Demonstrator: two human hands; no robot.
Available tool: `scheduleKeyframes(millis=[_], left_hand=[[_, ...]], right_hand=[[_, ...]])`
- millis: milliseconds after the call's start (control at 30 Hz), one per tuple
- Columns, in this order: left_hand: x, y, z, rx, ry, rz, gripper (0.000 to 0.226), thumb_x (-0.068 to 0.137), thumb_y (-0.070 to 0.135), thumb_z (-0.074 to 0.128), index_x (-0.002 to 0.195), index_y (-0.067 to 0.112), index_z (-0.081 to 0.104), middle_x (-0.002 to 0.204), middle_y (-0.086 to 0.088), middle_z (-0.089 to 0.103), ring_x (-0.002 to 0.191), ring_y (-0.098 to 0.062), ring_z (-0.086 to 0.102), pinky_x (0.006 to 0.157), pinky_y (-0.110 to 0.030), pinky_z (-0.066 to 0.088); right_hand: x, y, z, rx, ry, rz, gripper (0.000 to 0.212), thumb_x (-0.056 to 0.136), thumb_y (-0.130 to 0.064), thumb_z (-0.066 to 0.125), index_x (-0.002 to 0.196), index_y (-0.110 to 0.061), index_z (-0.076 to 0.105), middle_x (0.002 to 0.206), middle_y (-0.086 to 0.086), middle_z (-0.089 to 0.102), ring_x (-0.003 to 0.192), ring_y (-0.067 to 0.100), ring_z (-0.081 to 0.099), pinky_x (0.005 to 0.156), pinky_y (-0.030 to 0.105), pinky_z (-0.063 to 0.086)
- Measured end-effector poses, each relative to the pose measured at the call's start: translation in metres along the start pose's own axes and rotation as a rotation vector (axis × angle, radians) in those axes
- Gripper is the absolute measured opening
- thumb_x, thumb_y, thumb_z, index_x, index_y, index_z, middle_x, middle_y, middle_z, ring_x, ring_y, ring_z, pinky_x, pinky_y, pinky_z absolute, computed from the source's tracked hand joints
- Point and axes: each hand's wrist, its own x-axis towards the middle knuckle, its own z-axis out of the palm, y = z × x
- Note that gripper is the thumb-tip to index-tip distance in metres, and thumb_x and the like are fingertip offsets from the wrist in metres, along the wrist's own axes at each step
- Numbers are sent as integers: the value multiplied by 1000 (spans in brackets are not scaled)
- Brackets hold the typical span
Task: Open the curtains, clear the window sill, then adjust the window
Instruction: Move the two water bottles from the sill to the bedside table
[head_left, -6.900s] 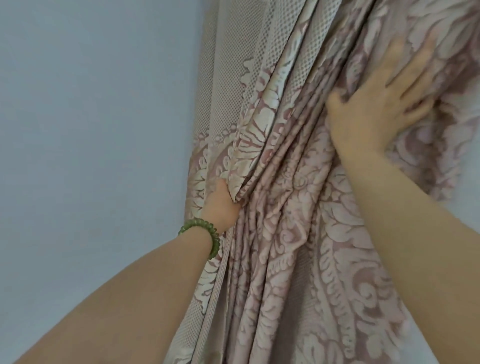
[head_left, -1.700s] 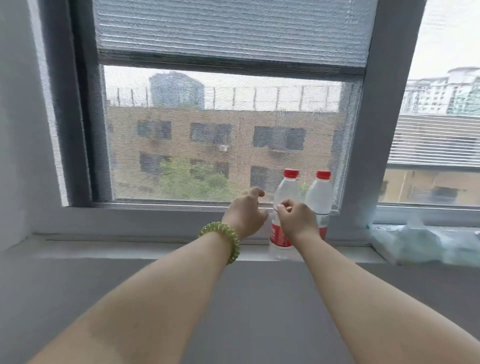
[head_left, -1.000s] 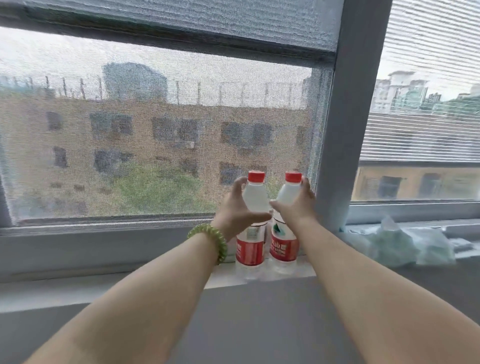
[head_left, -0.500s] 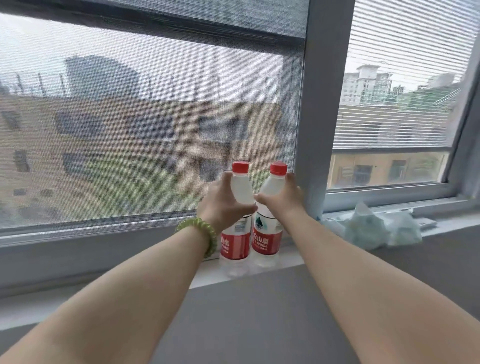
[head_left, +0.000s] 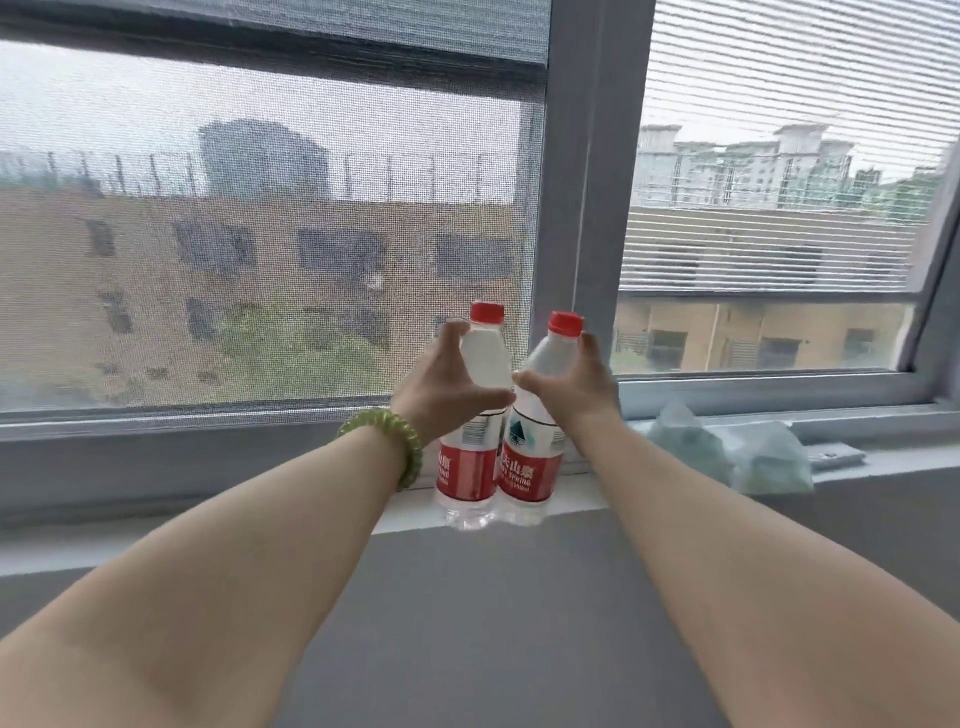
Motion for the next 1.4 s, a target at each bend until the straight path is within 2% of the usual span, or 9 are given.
scheduleKeyframes(millis=[100,233,300,400,567,767,1000,1167,1400], left_hand=[[-9,28,16,40,14,-15,84,70,33,77,133,19,23,108,-5,49,94,-23,55,84,-40,53],[-30,73,45,95,-20,-13,86,71,33,77,135,18,22,107,-3,49,96,-22,55,82,-34,50],[-42,96,59,96,-27,-32,87,71,32,77,136,19,21,107,-3,48,97,-23,55,82,-31,48],[-56,134,88,63,-60,-29,87,71,28,78,135,20,19,117,-12,49,106,-29,56,91,-41,52],[-72,194,154,62,-102,-5,85,73,29,77,135,15,21,131,-13,47,117,-31,52,97,-41,48],[-82,259,266,-93,-274,28,87,75,26,76,136,20,15,125,-6,49,111,-27,53,95,-40,48],[-89,330,386,-246,-438,17,80,74,24,77,134,13,26,125,-8,55,112,-26,57,91,-37,48],[-74,371,472,-265,-519,82,69,73,21,76,125,8,32,121,-11,53,95,-23,53,80,-35,49],[-27,421,608,-250,-660,126,64,70,17,74,121,8,36,122,-11,47,106,-31,56,87,-42,52]], right_hand=[[-6,10,-34,15,-65,-72,66,78,-30,72,131,-18,36,116,8,53,92,20,46,78,28,37],[-18,28,-91,34,-101,-59,69,78,-33,71,133,-15,34,127,12,53,112,29,52,88,35,42],[-25,40,-117,36,-119,-39,69,78,-34,72,133,-13,34,130,13,52,112,27,51,87,33,41],[-37,63,-160,34,-128,-2,70,77,-35,73,132,-12,35,128,13,54,110,26,52,82,30,38],[-49,117,-226,-30,-65,100,79,71,-42,77,132,-11,38,130,12,57,117,31,55,96,40,47],[-64,194,-321,-128,54,236,62,75,-39,74,123,-10,49,123,10,61,113,29,57,79,28,39],[-70,285,-413,-160,218,414,57,71,-36,79,116,-13,51,117,7,63,110,28,59,81,32,42],[-58,350,-466,-182,297,519,60,70,-34,80,118,-14,50,120,6,62,112,26,57,81,29,40],[-6,460,-532,-239,387,665,65,67,-38,81,121,-18,51,124,6,61,114,28,58,84,32,45]])
